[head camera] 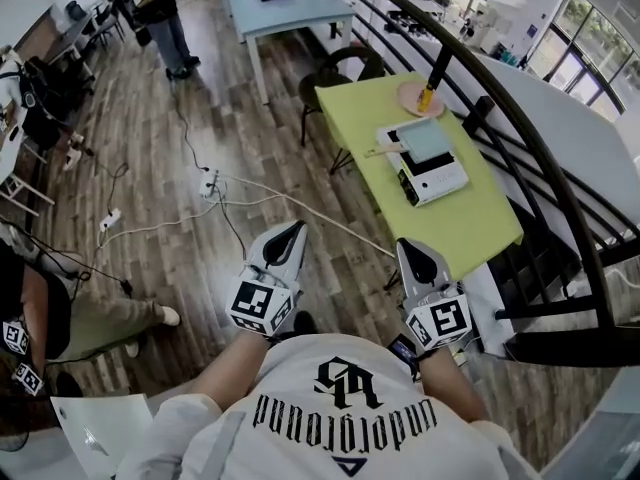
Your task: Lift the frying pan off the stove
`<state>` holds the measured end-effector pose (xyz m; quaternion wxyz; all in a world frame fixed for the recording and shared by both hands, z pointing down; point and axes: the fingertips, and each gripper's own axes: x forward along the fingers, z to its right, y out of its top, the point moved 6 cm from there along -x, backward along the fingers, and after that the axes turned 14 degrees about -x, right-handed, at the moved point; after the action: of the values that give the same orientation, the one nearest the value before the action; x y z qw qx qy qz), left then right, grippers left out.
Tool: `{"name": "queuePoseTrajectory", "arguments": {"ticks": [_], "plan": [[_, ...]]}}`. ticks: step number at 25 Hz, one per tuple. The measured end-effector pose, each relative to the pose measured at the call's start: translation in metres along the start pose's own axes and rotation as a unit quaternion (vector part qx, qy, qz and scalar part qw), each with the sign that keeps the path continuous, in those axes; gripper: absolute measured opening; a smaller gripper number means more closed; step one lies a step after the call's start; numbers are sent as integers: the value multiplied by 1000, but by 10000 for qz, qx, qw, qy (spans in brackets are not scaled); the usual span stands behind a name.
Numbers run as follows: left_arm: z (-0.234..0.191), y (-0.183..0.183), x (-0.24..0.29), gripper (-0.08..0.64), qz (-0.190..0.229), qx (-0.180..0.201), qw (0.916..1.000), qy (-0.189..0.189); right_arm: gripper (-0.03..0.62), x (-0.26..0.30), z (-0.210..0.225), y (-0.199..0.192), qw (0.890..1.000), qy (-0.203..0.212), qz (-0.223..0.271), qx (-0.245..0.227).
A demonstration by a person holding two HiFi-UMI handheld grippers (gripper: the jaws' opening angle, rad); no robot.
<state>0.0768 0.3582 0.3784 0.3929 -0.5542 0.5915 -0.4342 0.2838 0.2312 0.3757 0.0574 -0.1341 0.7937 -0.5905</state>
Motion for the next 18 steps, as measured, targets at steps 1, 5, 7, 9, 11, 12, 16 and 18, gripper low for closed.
{"name": "queuePoseTrajectory", "arguments": {"ticks": [1,5,7,9,11,12,16,18], "plan": [[-10,4,1,5,-8,-5,10000,-21,2,12,-3,2,10000,8,-9,9],[-47,16,5,5,-81,-39,9999,-145,2,53,-17,9,10000,34,-37,-74],[-64,20,5,5,-96,-136,9997,-173,2,69,-26,10,9999,64,-56,-132],[-81,23,5,4,-110,-176,9997,-142,2,85,-31,9,9999,102,-81,-81],[-93,26,7,4,-147,-166,9997,-97,2,96,-33,9,9998,138,-120,-33],[-99,26,8,3,-168,-156,9997,-83,2,100,-33,8,9998,151,-137,-25],[-121,27,18,3,-207,-141,9997,-36,2,124,-27,0,9997,185,-161,25],[-130,28,23,5,-217,-119,9997,-5,2,137,-24,-5,9996,237,-165,60]]}}
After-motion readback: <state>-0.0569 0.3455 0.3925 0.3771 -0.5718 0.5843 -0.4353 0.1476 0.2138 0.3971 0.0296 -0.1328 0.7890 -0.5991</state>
